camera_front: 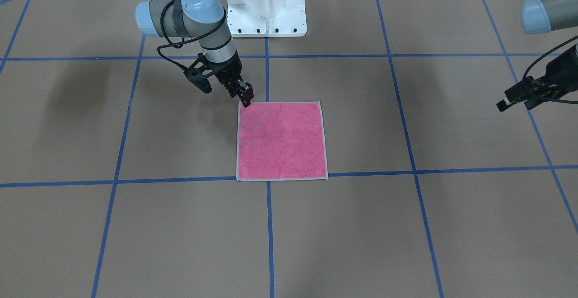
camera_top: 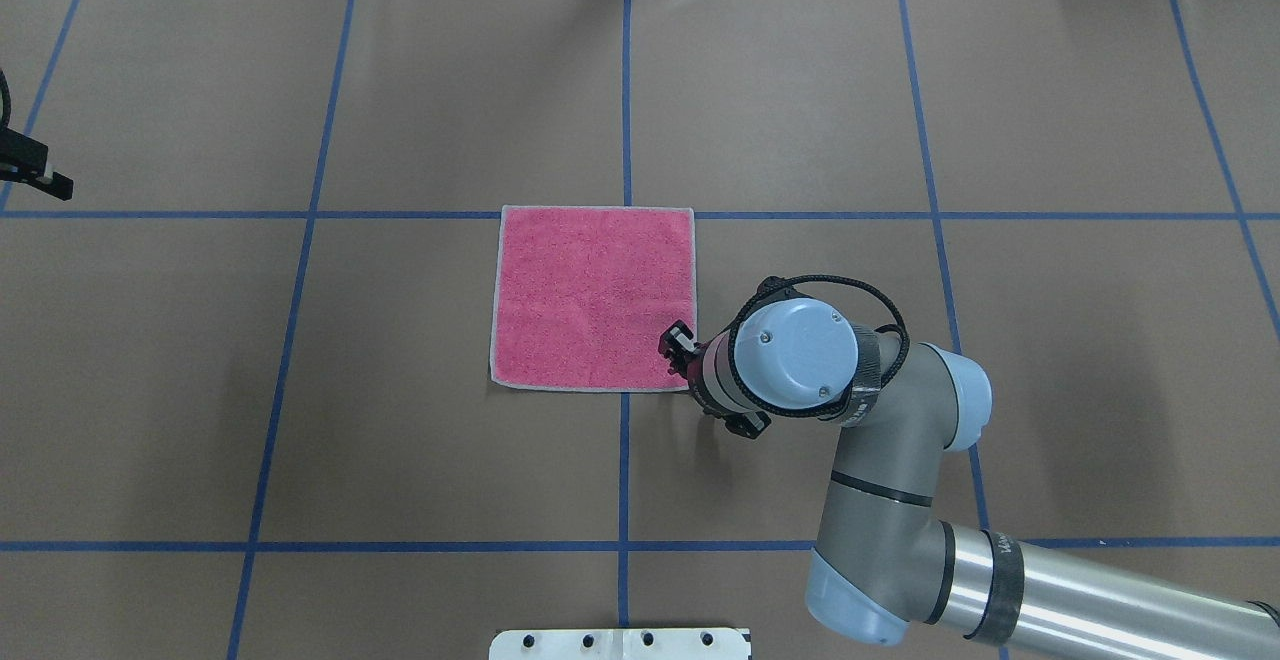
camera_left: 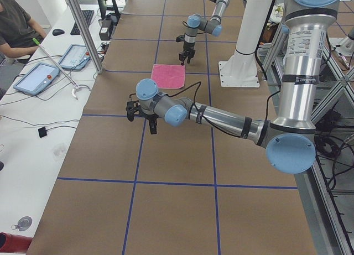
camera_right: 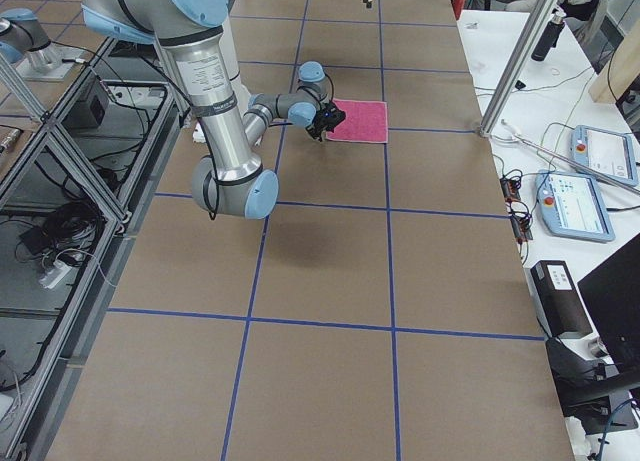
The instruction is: Fold towel twice with both arms
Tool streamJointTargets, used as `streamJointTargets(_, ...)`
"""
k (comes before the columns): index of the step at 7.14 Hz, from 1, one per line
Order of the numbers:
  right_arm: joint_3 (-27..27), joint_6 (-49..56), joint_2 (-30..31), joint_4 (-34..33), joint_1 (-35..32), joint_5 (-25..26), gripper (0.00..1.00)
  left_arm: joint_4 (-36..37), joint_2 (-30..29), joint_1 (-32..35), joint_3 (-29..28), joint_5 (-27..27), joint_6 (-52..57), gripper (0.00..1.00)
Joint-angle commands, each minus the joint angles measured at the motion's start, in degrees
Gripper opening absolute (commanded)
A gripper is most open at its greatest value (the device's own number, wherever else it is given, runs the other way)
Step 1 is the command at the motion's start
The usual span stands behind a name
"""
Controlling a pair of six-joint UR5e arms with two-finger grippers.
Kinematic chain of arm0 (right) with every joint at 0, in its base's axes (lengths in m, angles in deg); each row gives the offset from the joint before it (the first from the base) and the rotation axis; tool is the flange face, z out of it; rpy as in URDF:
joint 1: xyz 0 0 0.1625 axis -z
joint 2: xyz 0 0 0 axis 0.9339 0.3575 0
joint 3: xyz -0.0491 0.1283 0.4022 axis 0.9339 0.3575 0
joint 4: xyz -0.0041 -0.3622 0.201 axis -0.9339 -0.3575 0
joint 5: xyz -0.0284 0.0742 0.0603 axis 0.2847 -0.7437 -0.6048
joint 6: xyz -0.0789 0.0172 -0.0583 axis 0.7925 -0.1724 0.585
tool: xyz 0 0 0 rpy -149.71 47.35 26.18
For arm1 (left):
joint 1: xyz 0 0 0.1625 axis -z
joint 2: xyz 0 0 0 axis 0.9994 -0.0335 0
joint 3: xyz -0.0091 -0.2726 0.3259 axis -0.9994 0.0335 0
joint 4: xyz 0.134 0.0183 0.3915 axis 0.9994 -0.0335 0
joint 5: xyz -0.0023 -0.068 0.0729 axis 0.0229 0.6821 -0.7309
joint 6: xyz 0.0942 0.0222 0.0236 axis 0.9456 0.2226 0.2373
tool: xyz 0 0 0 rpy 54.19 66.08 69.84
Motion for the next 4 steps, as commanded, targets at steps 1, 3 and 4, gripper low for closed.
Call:
streamJointTargets(1,0.2,-0.1,-0.1,0.0,0.0,0.0,0.60,0.0,0.0,0.0,0.0,0.0,0.0,1.00)
streamJointTargets(3,0.2,-0.2,-0.2,0.0,0.0,0.0,0.40,0.1,0.0,0.0,0.0,0.0,0.0,1.00)
streamJointTargets(4,0.2,-0.2,-0.2,0.0,0.0,0.0,0.26,0.1,0.1,0.0,0.0,-0.1,0.0,1.00)
